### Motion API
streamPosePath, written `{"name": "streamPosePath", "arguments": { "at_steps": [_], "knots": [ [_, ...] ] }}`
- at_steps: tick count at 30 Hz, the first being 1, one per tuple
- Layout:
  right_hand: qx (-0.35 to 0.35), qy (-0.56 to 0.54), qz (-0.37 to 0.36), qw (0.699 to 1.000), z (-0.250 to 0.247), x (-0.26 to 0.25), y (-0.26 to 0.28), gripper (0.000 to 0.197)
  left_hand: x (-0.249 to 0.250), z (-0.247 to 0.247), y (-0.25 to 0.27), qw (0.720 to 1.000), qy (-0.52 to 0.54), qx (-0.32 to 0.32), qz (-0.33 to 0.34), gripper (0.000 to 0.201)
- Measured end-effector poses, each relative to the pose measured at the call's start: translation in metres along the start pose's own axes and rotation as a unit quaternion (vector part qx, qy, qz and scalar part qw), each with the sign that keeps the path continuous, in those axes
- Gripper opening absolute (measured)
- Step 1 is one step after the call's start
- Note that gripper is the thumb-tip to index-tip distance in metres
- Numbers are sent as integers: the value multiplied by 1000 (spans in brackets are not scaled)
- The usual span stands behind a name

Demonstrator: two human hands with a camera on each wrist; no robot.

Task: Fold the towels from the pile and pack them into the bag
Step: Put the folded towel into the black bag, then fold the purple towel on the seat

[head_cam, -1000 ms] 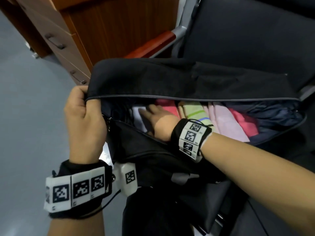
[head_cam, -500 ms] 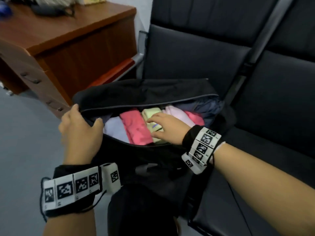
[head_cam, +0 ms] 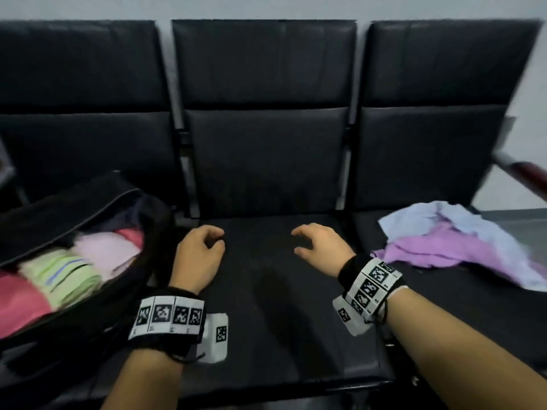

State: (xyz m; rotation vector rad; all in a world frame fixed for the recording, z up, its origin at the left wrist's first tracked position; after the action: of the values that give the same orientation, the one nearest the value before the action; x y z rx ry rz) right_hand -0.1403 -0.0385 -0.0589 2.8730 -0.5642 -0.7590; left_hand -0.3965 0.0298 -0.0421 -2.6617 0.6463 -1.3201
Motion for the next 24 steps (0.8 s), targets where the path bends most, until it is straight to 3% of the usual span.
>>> {"name": "streamPosePath", "arguments": {
  "at_steps": [5, 10, 15, 20, 24],
  "knots": [
    [47, -65, 107, 991, -33, 162, 5, 40, 63, 160, -17, 993, 21, -112, 32, 20],
    [94, -137, 172, 971, -39, 282, -7, 39, 109, 282, -26, 985, 42, -161, 41, 21],
    [77, -109, 165, 977, -8, 321, -38, 42, 118, 365, -18, 974, 31, -218, 46, 27],
    [47, -18, 158, 986, 0, 336, -66, 49, 103, 399, -21, 963, 14, -259, 68, 31],
    [34, -1, 150, 988, 5, 344, -74, 60, 97, 425, -18, 937, -16, -336, 98, 35]
  ]
}}
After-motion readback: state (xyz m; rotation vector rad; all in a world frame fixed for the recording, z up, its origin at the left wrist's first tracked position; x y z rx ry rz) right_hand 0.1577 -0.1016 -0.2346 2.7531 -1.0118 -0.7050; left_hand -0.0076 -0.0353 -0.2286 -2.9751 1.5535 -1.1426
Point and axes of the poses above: each hand's wrist, its own y-axis away from the middle knuckle, its own z-axis out of the palm, x = y × z, the point moved 3 cm from there along -y, towards the middle knuckle, and after that the axes turned 14 degrees about z, right-handed, at the moved point
